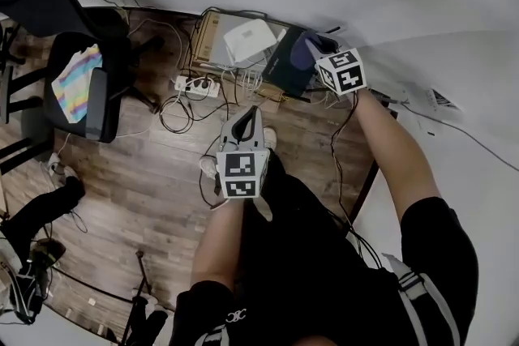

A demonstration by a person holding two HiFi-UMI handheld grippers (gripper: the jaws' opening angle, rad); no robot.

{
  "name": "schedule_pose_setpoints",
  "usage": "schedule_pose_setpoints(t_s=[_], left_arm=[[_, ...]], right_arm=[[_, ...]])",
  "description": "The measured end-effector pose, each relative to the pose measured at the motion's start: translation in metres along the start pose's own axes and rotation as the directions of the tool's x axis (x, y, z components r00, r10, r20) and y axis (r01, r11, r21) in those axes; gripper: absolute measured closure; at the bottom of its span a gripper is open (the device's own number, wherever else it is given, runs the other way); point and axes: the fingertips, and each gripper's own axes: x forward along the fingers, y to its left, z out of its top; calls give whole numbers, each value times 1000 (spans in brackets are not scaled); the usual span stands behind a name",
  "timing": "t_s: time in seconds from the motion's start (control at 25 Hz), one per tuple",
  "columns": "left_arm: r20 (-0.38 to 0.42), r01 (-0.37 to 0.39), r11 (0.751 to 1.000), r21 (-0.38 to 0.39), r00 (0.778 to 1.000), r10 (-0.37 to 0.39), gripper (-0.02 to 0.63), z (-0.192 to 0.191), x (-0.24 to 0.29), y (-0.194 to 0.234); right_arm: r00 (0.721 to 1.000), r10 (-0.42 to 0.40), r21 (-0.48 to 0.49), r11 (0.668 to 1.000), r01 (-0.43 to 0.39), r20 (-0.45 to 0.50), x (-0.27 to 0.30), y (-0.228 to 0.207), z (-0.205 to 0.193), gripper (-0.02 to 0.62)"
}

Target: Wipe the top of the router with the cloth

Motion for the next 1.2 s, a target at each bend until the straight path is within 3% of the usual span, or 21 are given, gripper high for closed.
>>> schedule_pose_setpoints(t_s=[0.2,0.48,0.8,1.2], left_arm=[[-27,1,1000,-27,1000,-1,595,-25,15,0],[-54,17,999,-32,998,-19,595,-53,36,5],[-91,16,1000,-21,996,-18,595,-76,54,16],[-134,6,998,-69,991,-16,595,-122,76,26]], right_arm=[[999,-1,52,999,4,-50,32,-10,-15,525],[982,-126,107,984,141,-139,83,-39,-56,525],[976,-113,177,973,147,-188,143,-61,-85,525],[947,-150,71,982,177,-286,195,-79,-118,525]])
